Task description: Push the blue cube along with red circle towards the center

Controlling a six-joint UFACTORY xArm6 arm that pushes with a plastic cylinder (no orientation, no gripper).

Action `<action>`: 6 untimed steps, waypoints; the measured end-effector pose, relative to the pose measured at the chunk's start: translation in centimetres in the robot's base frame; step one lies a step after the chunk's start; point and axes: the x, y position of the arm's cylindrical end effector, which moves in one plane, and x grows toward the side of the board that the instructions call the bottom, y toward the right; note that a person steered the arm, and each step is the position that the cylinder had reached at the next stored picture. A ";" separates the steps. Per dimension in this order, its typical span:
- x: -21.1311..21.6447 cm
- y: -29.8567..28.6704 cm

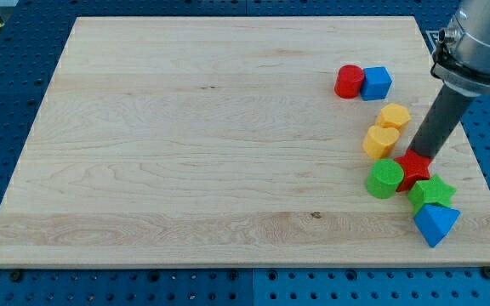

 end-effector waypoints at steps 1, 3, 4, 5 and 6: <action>1.4 0.0; -4.8 0.8; -10.0 0.9; -13.8 0.8; -14.1 0.0</action>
